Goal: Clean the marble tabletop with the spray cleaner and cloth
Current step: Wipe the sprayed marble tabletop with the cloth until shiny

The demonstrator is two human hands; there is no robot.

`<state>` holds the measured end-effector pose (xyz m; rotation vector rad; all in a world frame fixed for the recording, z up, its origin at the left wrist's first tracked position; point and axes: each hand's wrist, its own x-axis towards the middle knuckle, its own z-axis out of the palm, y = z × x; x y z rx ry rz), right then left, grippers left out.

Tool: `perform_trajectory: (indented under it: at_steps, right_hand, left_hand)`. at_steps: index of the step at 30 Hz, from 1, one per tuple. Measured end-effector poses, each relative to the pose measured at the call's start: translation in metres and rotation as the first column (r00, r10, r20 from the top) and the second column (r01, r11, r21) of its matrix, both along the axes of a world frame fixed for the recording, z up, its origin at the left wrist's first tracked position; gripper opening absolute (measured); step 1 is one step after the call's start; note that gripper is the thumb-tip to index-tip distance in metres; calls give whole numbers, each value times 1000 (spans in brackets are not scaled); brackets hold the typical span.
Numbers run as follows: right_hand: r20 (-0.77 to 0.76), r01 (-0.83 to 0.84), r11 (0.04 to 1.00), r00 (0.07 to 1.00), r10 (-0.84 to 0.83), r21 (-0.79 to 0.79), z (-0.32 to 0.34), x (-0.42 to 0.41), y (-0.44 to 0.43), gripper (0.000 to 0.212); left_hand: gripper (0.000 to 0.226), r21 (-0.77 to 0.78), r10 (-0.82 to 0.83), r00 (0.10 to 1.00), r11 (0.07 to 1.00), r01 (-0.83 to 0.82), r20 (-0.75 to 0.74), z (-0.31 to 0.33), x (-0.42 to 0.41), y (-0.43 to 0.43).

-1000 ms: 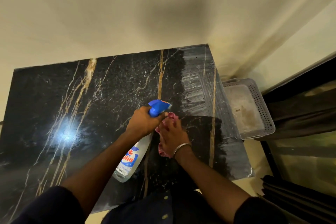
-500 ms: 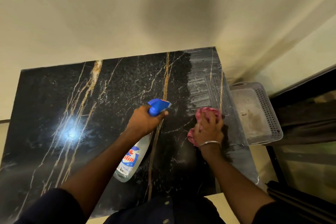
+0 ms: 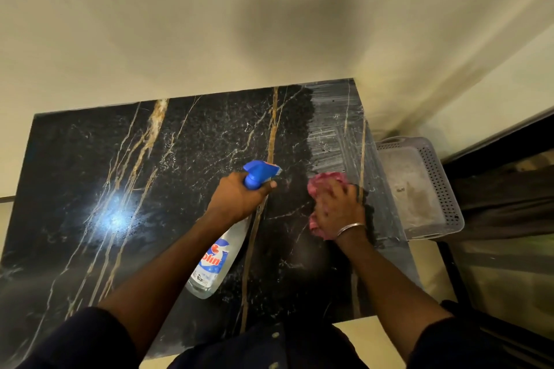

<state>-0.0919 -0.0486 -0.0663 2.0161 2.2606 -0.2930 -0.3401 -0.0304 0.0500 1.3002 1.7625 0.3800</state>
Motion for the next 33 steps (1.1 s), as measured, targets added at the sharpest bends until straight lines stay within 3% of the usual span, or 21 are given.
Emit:
perform_trajectory:
  at_steps: [4,6,9,12,16,19,22,27,29,33]
  right_hand:
    - [-36,227,974,973,-227,-3,-6,16,14,59]
    - [-7,245,970,970,-245,9,3,-4,13,54]
    - [-36,135,991,990,-136,-24,11,-48,13,53]
    - [-59,-129,990,990,125,-56,6,-84,14,53]
    - [-73,-247,964,968,241,-102,5,-65,17,54]
    - [27,-110,993,993,111,-39,3,-14,25,58]
    - [-13,57,998,998,-57,10,4,21,37,52]
    - [-58,217,976,975,-215,20,13,-16,32,51]
    - [-85,140,990,986,-141,-20,11,-45,30,54]
    - [-6,-164,977,986,165,-138,-4,-87,33,56]
  left_hand:
    - [46,17,8,1000,1000,-8,13,0,0,-3]
    - [46,27,9,1000,1000,-9,9,1,1,-5]
    - [46,31,17,1000,999,-17,6,0,2,-6]
    - [47,39,28,999,999,-28,-18,1,5,-6]
    - [45,22,21,1000,1000,-21,-9,-1,6,-4]
    - [46,19,21,1000,1000,-21,4,-1,5,-2]
    - [41,32,31,999,999,-32,10,1,4,0]
    - [42,49,39,999,998,-39,-1,-1,5,1]
    - [40,50,56,998,997,-56,1,-1,8,2]
    - [45,33,64,998,997,-64,0,-4,11,5]
